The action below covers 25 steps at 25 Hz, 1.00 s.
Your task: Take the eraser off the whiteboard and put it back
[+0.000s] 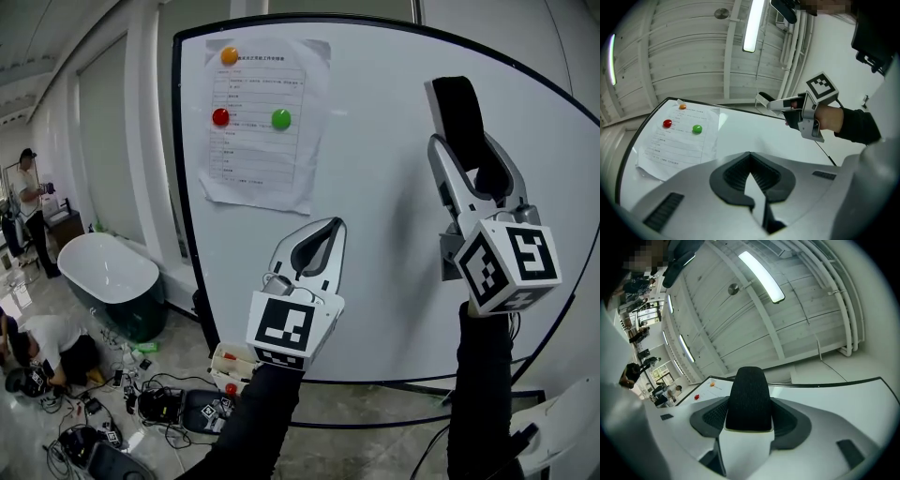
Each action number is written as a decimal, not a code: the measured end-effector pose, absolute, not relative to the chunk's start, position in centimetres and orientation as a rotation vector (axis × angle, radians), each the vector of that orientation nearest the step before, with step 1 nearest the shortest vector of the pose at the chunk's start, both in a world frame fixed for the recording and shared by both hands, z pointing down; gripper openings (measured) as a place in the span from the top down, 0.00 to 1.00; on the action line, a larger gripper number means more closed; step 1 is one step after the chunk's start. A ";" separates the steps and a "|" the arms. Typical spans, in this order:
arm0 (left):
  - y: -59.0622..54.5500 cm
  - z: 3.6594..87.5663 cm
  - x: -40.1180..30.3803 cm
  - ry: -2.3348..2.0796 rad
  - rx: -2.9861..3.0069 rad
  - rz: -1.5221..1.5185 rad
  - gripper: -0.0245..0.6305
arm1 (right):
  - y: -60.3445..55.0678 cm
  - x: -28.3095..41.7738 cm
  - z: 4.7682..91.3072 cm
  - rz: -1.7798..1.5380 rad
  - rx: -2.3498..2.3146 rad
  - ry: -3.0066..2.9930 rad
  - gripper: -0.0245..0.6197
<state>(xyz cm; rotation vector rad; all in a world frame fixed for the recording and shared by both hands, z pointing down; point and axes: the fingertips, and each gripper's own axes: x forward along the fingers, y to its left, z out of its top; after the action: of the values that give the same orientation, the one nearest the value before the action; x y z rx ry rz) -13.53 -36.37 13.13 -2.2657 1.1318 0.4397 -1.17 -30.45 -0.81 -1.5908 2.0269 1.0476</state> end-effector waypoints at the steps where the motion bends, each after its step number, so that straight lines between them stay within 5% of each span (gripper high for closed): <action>1: -36.1 13.2 -13.4 1.132 -2.265 0.437 0.95 | -29.9 -0.9 -0.7 1.044 -1.592 2.023 0.54; 25: -29.4 12.8 -11.3 1.182 -2.264 0.479 0.95 | -24.4 1.2 2.2 1.016 -1.580 2.066 0.54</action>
<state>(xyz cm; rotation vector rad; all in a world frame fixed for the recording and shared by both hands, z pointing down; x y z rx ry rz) -11.29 -29.36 12.80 -2.2636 1.1820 0.4789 1.17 -24.36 2.16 -1.5798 2.0665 1.0157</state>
